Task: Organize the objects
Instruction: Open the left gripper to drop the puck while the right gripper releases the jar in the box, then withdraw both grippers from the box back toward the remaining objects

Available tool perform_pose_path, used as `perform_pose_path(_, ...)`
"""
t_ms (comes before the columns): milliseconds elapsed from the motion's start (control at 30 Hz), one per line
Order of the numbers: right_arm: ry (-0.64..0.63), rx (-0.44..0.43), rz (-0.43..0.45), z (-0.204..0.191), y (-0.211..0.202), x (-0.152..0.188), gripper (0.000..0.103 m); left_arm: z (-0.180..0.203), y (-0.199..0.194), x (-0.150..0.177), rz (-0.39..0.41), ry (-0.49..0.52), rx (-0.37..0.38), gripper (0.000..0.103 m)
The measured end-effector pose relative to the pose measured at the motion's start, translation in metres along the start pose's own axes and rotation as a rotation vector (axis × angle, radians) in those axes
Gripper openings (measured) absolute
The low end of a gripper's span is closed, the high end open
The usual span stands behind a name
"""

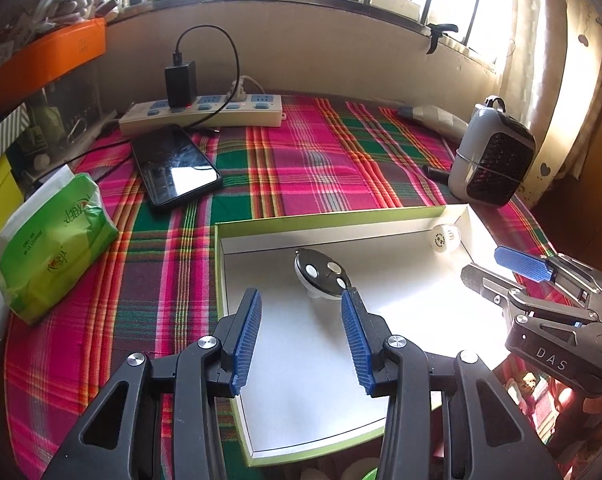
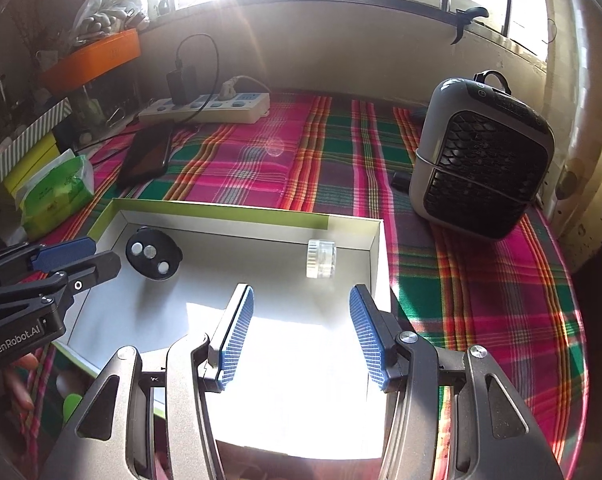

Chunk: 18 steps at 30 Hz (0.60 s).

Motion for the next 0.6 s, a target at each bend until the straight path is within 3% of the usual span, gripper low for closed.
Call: perform_pose_path(600, 0.046, 0.022, 0.085, -0.004, -0.053, 0.041, 0.051, -0.021, -0.050, 0.046, 0.056, -0.050, 0.020, 0.040)
Point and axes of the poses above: each gripper's, at about its wrist camera, not at the fingertips, and y roughly the way its jaws point, z to its right, x to its underside, the point moved 2 cm from there along y, roughly the way its jaws point, and after that the axes turned 10 degrees about -y, right-handed, at the moved point
